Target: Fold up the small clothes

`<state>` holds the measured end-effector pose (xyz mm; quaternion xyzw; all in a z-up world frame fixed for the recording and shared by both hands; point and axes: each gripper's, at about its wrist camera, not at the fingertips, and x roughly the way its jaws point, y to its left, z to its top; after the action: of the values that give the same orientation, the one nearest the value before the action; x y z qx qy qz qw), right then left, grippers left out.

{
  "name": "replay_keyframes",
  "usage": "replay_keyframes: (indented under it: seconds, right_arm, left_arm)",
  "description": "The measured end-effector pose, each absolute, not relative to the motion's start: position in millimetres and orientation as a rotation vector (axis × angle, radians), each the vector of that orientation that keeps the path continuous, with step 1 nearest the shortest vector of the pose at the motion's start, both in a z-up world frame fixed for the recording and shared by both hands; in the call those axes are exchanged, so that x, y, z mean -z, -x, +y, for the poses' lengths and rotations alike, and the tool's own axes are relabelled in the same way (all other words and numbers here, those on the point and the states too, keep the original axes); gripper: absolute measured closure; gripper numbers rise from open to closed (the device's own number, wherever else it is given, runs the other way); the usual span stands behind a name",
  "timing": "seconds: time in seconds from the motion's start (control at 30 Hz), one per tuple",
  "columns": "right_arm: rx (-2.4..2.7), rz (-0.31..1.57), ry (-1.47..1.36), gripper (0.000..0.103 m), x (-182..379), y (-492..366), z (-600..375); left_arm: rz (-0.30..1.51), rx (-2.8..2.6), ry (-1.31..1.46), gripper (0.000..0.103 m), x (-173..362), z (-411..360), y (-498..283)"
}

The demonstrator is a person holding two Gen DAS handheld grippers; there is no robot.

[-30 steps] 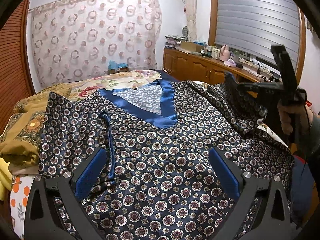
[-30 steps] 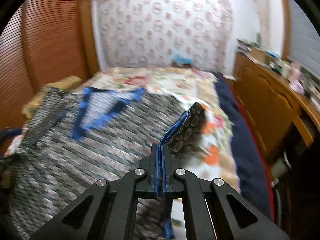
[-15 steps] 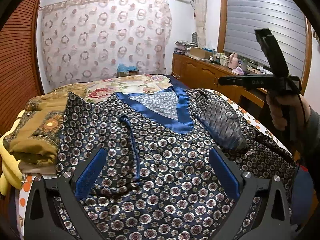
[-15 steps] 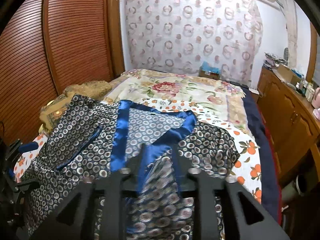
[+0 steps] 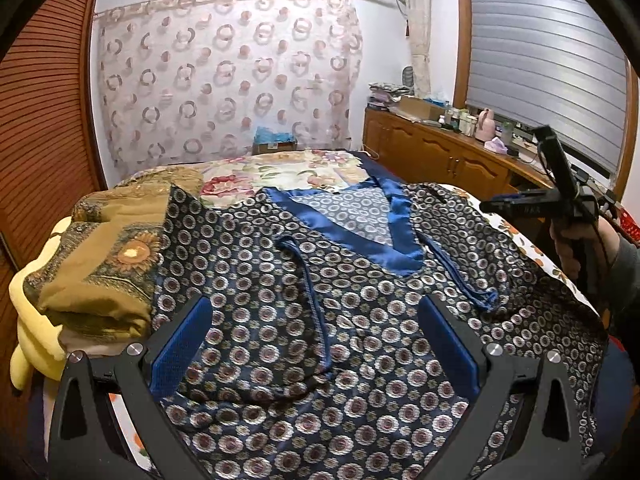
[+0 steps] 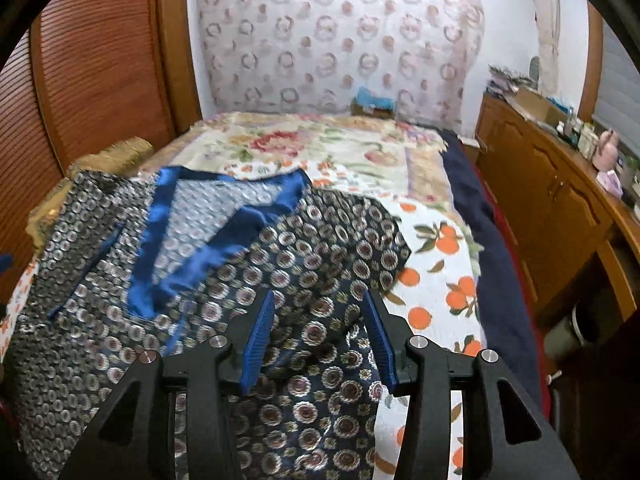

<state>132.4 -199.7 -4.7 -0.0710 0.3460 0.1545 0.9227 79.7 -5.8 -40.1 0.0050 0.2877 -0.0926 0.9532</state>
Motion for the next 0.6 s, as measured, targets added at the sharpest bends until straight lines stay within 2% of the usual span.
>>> replay_keyframes:
  seconds: [0.33,0.6]
  right_arm:
    - [-0.424,0.727,0.141,0.056,5,-171,-168]
    - [-0.536,0.813,0.238,0.056,32,-191,-110]
  left_arm:
    - [0.611,0.146,-0.03,0.0,41,16,-102]
    - [0.635,0.137,-0.031,0.0,42,27,-127]
